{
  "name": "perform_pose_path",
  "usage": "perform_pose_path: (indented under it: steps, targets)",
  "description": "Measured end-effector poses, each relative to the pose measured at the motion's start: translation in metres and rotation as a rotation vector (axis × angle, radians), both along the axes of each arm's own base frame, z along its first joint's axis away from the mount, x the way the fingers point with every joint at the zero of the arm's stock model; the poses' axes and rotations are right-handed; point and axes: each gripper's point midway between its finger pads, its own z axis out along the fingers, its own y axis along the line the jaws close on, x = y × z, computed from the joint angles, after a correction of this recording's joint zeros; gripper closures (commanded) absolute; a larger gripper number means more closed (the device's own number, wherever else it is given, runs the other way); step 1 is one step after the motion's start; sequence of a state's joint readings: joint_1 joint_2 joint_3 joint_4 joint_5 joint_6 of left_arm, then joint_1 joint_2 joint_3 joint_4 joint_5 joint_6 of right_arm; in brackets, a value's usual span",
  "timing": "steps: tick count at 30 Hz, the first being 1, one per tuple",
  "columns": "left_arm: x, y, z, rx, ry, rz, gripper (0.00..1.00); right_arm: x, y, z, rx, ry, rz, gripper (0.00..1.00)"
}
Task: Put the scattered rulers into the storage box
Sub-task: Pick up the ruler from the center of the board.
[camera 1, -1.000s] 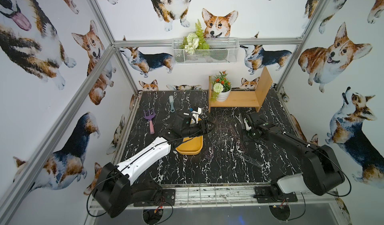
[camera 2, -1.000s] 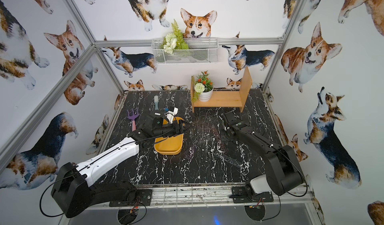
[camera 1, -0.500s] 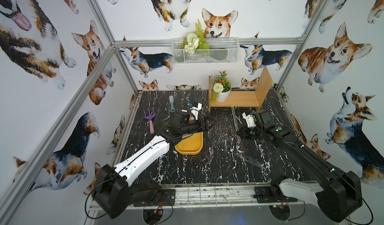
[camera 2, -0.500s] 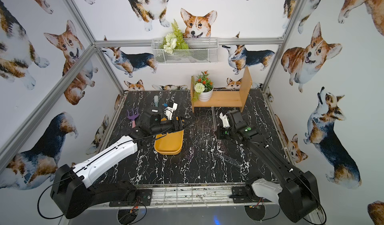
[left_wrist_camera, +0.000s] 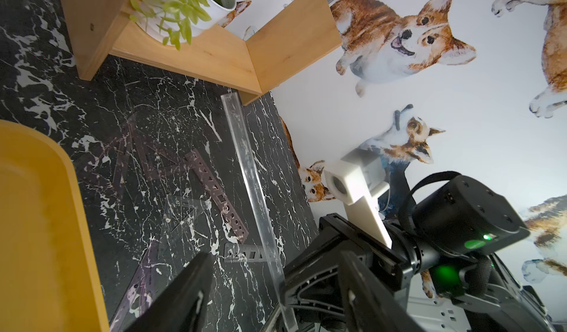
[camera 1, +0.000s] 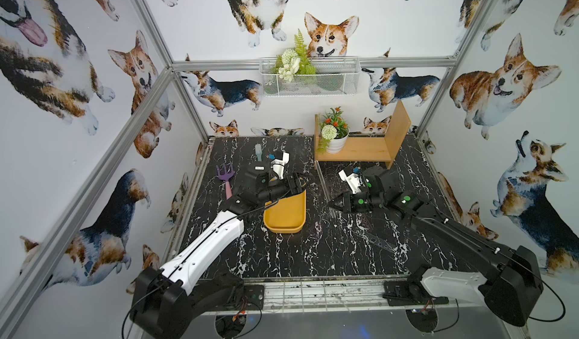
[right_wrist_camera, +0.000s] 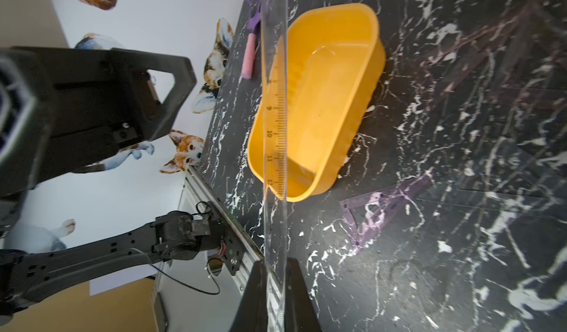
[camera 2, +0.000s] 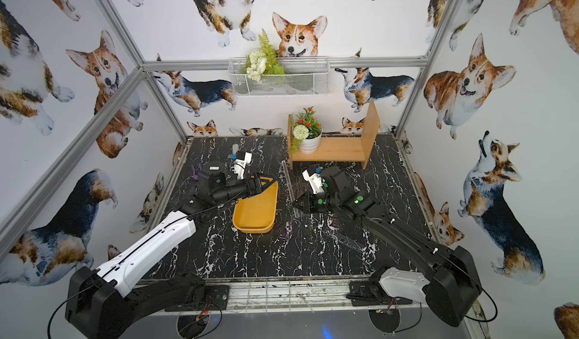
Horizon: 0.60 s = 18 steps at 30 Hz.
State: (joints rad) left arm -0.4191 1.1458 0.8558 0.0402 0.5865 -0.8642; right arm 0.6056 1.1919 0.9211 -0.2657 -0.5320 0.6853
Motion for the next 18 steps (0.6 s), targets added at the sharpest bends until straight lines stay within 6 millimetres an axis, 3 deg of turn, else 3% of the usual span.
perform_pose_path:
  steps: [7, 18]
  targets:
    - [0.003, 0.020, -0.005, -0.028, 0.007, 0.027, 0.32, -0.003, 0.024, 0.014, 0.124, 0.020, 0.054, 1.00]
    - [-0.001, 0.023, -0.001, -0.110, 0.006, -0.002, 0.34, -0.009, 0.059, 0.025, 0.228, 0.043, 0.146, 1.00]
